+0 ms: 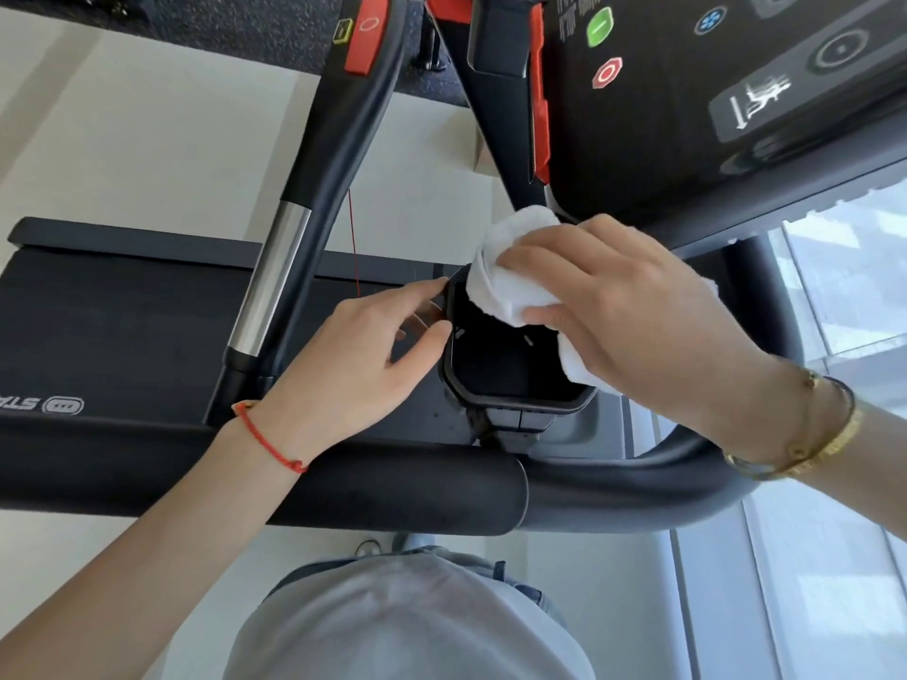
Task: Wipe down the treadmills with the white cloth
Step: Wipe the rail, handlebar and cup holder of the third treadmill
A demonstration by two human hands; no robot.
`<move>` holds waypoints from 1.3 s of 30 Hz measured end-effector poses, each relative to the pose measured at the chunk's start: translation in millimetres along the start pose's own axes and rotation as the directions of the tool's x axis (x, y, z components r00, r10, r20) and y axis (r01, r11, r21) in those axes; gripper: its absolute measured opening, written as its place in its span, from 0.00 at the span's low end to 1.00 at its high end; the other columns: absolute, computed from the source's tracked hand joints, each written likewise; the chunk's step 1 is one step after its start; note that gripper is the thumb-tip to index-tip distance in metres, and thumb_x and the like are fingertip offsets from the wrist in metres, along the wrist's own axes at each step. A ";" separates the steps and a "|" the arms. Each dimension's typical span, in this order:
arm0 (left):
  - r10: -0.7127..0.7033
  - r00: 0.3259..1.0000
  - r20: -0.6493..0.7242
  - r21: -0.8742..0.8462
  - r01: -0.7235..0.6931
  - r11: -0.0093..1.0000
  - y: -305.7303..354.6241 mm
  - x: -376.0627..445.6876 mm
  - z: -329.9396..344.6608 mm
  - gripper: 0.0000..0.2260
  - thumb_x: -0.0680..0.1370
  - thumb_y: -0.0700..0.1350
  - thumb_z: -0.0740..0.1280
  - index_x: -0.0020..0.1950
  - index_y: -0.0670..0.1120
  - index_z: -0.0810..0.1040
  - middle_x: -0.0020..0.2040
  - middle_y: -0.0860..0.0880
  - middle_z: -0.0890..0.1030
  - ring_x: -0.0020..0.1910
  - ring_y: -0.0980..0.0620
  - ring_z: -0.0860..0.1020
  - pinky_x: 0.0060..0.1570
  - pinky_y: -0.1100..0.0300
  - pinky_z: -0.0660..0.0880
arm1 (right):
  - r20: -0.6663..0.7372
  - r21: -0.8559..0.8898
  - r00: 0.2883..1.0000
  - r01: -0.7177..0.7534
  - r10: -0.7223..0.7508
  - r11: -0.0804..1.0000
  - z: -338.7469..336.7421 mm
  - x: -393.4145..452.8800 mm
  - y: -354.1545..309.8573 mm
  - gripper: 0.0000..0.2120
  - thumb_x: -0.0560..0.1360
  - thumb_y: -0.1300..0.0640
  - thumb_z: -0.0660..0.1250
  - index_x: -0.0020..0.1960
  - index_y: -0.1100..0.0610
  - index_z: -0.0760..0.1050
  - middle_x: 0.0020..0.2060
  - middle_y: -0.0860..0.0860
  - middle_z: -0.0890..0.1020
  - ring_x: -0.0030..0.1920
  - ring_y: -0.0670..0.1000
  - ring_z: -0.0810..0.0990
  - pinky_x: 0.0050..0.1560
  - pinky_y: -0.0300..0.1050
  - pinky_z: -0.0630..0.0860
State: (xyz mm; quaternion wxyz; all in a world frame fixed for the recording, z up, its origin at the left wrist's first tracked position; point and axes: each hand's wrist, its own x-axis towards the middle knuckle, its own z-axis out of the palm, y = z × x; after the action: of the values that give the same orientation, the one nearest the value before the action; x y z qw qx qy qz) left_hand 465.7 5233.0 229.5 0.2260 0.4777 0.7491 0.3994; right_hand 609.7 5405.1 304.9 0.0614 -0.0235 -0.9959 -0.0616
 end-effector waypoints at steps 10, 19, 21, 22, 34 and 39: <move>0.003 1.000 -0.004 0.007 -0.003 1.000 -0.3 -1.7 0.3 0.20 0.80 0.53 0.63 0.72 0.56 0.72 0.51 0.66 0.80 0.52 0.67 0.78 0.56 0.63 0.76 | 0.066 0.111 0.979 -0.201 0.195 0.973 27.5 -13.3 -6.6 0.22 0.79 0.48 0.61 0.71 0.52 0.70 0.66 0.55 0.75 0.60 0.58 0.78 0.54 0.49 0.75; 0.024 0.999 -0.037 0.055 -0.022 0.998 2.2 -1.1 2.1 0.18 0.80 0.50 0.65 0.71 0.55 0.74 0.48 0.68 0.78 0.51 0.68 0.77 0.57 0.65 0.76 | 0.066 0.202 0.930 -0.367 0.361 0.908 30.7 -11.4 -16.2 0.20 0.78 0.48 0.63 0.70 0.48 0.68 0.63 0.48 0.75 0.55 0.57 0.78 0.43 0.46 0.72; 0.015 1.000 -0.027 0.101 -0.012 0.995 3.5 -3.3 1.3 0.20 0.81 0.52 0.64 0.73 0.54 0.72 0.51 0.67 0.78 0.51 0.67 0.77 0.57 0.62 0.76 | 0.054 0.247 0.914 -0.402 0.402 0.882 28.4 -21.2 -16.9 0.21 0.78 0.49 0.64 0.70 0.47 0.67 0.65 0.46 0.73 0.53 0.57 0.78 0.42 0.44 0.67; 0.024 0.999 -0.024 0.131 -0.020 0.991 3.9 -4.5 1.2 0.21 0.81 0.53 0.63 0.74 0.53 0.71 0.54 0.64 0.79 0.52 0.65 0.77 0.58 0.59 0.77 | 0.058 0.259 0.906 -0.420 0.420 0.870 26.2 -25.6 -18.2 0.21 0.78 0.49 0.64 0.70 0.47 0.67 0.67 0.46 0.72 0.53 0.57 0.78 0.43 0.44 0.65; 0.121 0.992 -0.018 0.285 -0.111 0.952 10.4 -42.6 -7.9 0.21 0.80 0.57 0.59 0.73 0.55 0.73 0.59 0.58 0.80 0.57 0.56 0.78 0.55 0.52 0.78 | 0.126 0.281 0.909 -0.417 0.398 0.864 -9.6 -67.5 -38.1 0.22 0.78 0.43 0.61 0.71 0.39 0.63 0.37 0.42 0.71 0.39 0.53 0.69 0.40 0.44 0.60; 0.186 0.982 -0.038 0.297 -0.166 0.940 7.0 -55.7 -4.0 0.20 0.81 0.55 0.60 0.71 0.54 0.74 0.63 0.57 0.80 0.55 0.62 0.76 0.56 0.55 0.77 | 0.129 0.385 0.914 -0.404 0.385 0.830 -2.2 -86.9 -47.8 0.18 0.78 0.40 0.59 0.67 0.35 0.62 0.35 0.33 0.75 0.38 0.40 0.74 0.37 0.31 0.66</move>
State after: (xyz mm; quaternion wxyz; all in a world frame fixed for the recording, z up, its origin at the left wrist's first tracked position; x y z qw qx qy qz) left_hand 491.1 5183.1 235.2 0.0916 0.5576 0.7612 0.3183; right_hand 693.5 5354.0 290.5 0.0536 -0.2167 -0.9616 0.1597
